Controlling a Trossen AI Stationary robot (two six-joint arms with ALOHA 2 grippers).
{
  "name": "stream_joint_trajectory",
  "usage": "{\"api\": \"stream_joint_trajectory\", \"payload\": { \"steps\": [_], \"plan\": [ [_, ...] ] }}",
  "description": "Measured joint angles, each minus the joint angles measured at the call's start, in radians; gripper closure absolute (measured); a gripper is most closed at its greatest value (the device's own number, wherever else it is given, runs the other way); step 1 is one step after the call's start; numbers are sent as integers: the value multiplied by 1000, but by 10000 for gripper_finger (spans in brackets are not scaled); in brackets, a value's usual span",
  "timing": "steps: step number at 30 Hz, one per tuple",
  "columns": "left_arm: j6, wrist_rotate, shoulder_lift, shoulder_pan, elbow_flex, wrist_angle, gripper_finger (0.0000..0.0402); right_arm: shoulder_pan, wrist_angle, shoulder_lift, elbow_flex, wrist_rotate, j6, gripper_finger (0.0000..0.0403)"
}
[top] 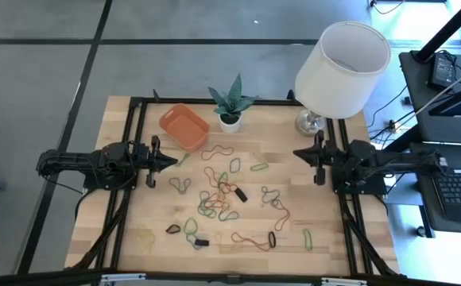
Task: Pick and place rubber bands into bin
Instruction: Put the green rubber band into the orange bin
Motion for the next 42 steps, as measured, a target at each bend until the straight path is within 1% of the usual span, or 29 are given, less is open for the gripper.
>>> {"api": "stream_joint_trajectory", "payload": {
  "steps": [3,5,11,16,21,26,29,32,35,39,42],
  "plan": [
    [0,0,0,0,0,0,395,19,-29,131,106,78,-8,401],
    [0,0,0,0,0,0,395,27,-77,226,181,110,-15,401],
    [0,0,0,0,0,0,395,35,-218,510,400,112,-74,402],
    [0,0,0,0,0,0,395,35,-313,733,554,114,-142,396],
    [0,0,0,0,0,0,395,30,-417,942,678,111,-241,377],
    [0,0,0,0,0,0,395,4,-530,1127,773,111,-253,359],
    [0,0,0,0,0,0,395,-12,-611,1215,810,92,-299,343],
    [0,0,0,0,0,0,395,-26,-650,1276,821,23,-318,321],
    [0,0,0,0,0,0,395,-38,-656,1320,821,-27,-334,297],
    [0,0,0,0,0,0,395,-56,-642,1371,822,-30,-351,269],
    [0,0,0,0,0,0,395,-73,-605,1410,822,-44,-349,257]
  ]
}}
